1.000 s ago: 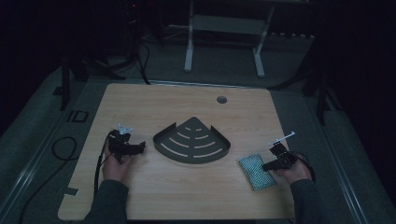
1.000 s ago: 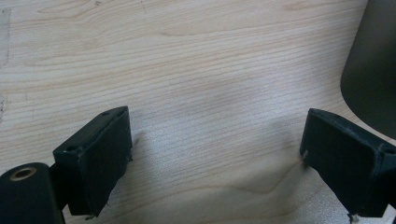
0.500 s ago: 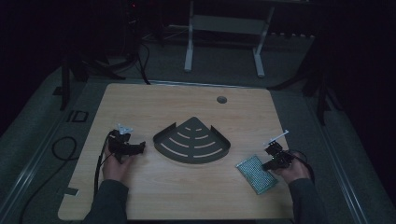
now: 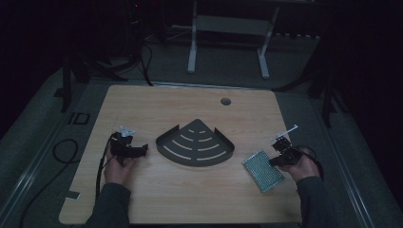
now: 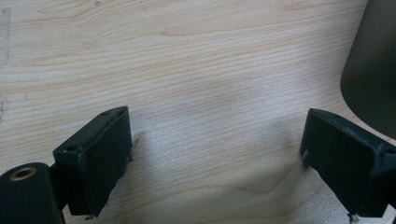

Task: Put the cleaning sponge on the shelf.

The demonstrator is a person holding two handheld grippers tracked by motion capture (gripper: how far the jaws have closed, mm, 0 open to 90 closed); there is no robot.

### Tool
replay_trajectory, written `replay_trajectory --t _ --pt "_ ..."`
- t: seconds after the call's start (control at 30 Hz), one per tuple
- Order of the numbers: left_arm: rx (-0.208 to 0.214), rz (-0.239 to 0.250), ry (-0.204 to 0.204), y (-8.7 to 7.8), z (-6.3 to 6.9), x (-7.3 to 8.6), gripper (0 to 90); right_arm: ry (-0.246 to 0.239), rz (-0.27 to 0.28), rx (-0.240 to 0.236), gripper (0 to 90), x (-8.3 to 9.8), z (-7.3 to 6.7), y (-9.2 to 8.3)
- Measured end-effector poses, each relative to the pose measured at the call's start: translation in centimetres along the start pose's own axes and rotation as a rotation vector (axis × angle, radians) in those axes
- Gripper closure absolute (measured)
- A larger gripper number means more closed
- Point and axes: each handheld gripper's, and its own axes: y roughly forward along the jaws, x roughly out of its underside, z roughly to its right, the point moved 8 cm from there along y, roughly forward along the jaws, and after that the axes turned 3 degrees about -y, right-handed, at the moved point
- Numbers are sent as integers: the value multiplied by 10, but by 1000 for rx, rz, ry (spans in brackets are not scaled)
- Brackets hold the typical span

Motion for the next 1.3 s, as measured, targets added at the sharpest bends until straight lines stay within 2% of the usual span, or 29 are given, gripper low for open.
replay_trajectory --t 0.43,0.63,0.77,1.3 --pt "0 0 0 0 0 0 97 -20 44 23 897 -26 4 -25" --pt "0 0 0 0 0 0 97 -23 63 15 897 -39 3 -29" --pt "0 1 -1 0 0 0 97 -47 65 6 897 -48 -1 -31" --pt "-2 0 -1 0 0 0 96 -92 95 17 897 -81 -9 -43"
